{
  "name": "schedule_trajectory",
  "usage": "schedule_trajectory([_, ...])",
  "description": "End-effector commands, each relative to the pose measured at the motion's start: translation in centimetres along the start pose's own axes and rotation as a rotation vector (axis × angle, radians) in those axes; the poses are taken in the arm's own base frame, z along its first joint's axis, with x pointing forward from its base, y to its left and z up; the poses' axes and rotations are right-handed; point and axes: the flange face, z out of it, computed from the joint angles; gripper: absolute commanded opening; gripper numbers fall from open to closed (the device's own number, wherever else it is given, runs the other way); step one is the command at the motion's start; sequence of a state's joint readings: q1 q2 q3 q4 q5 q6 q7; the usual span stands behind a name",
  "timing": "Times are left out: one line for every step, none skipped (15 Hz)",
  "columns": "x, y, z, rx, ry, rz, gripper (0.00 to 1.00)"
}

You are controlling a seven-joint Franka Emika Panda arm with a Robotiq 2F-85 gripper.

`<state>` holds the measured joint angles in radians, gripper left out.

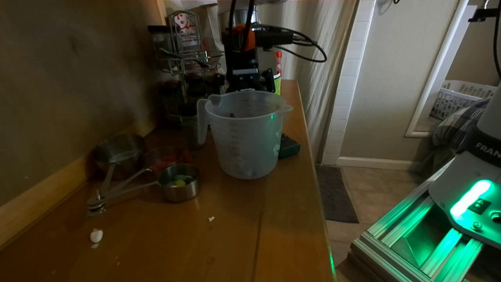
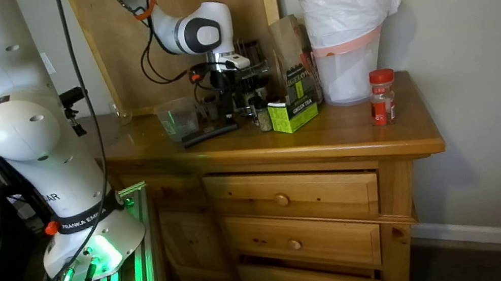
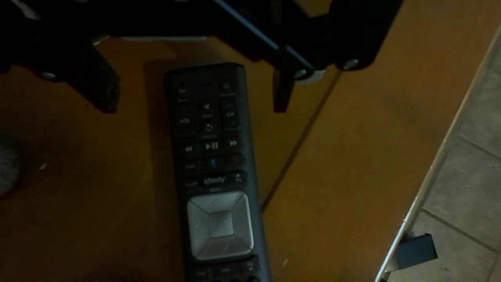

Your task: Put the remote control in the clear jug.

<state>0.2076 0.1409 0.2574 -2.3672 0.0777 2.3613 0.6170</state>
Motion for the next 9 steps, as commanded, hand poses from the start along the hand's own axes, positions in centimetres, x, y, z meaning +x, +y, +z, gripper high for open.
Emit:
schedule_trajectory([1.0,-0.3,0.5,-0.018,-0.031,-0.014,1.0])
schedule_trajectory([1.2,-0.2,0.7,-0.015,-0.046,-0.02,1.0])
schedule_trajectory([1.3,-0.2,0.8,-0.012,-0.057,-0.03,1.0])
schedule_trajectory([1.4,-0.3,1.0,-0.012,-0.065,-0.038,1.0])
schedule_trajectory([1.5,-0.3,1.1,-0.007,-0.073,-0.053,0.93])
schedule_trajectory([1.7,-0.3,1.2,-0.004,-0.08,-0.061,0.74])
schedule_trajectory([1.8,-0.3,1.4,-0.004,-0.088,-0.074,0.68])
schedule_trajectory([2.0,-0.3,1.5,-0.004,-0.094,-0.085,0.59])
schedule_trajectory([2.2,-0.2,1.7,-0.002,-0.099,-0.096,0.52])
